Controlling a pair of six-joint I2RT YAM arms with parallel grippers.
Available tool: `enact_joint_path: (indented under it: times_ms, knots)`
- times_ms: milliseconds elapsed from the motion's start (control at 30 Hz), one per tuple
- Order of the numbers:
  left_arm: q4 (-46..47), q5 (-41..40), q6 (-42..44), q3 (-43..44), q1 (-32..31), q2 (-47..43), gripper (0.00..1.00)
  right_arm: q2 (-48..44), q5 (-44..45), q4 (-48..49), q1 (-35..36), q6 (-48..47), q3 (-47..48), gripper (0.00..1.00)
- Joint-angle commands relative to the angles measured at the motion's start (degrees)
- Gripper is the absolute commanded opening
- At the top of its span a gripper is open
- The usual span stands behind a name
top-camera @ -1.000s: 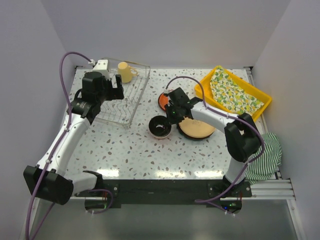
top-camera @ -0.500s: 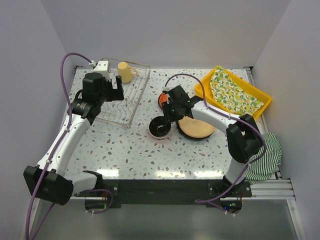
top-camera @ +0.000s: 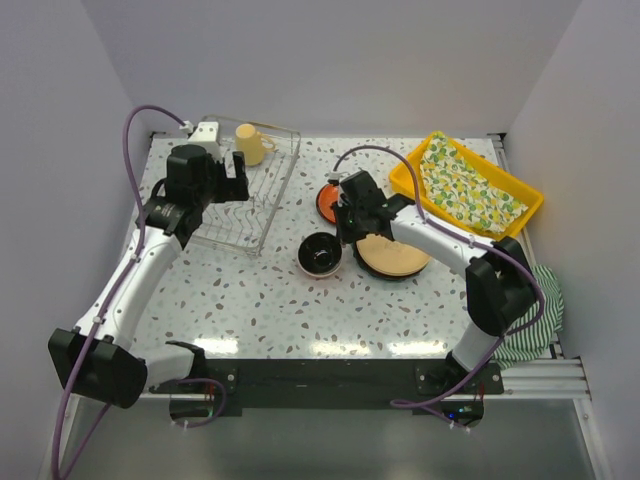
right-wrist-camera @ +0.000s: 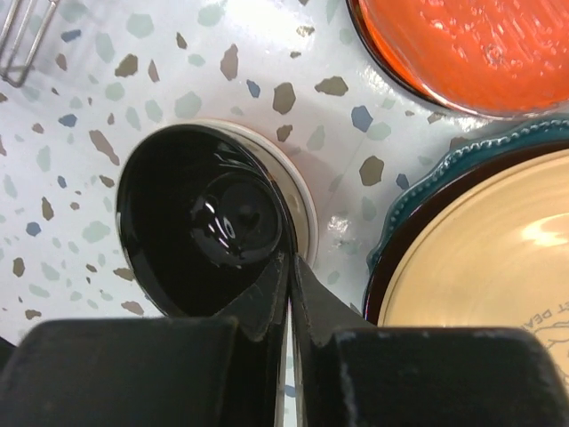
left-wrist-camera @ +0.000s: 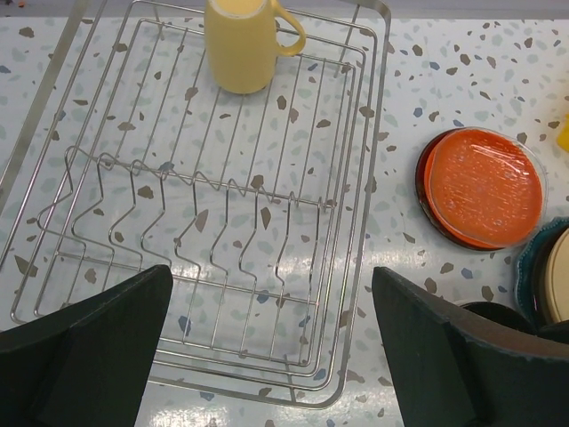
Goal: Unload the mixed dishes from the dish rack
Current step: Place the bowl at the center of the board.
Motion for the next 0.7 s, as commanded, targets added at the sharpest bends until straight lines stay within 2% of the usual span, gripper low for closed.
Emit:
enact_joint_path:
  times_ms: [0, 367, 667]
  knots:
    - [2.39, 1.16, -0.12, 1.19, -0.26, 0.03, 1.00, -1.67, -0.48, 2.43, 0.21, 0.56, -2.51, 0.04]
    - [2.03, 1.33, -0.30, 1.27, -0.35, 0.12, 1.00, -2.45, -0.49, 3.14, 0.30, 0.65, -3.40, 0.02]
    - [4.41, -0.33, -7.49, 2.06, -0.26, 3.89, 0.99, -8.61, 1.09, 1.56, 0.30, -0.23, -0.94, 0.21]
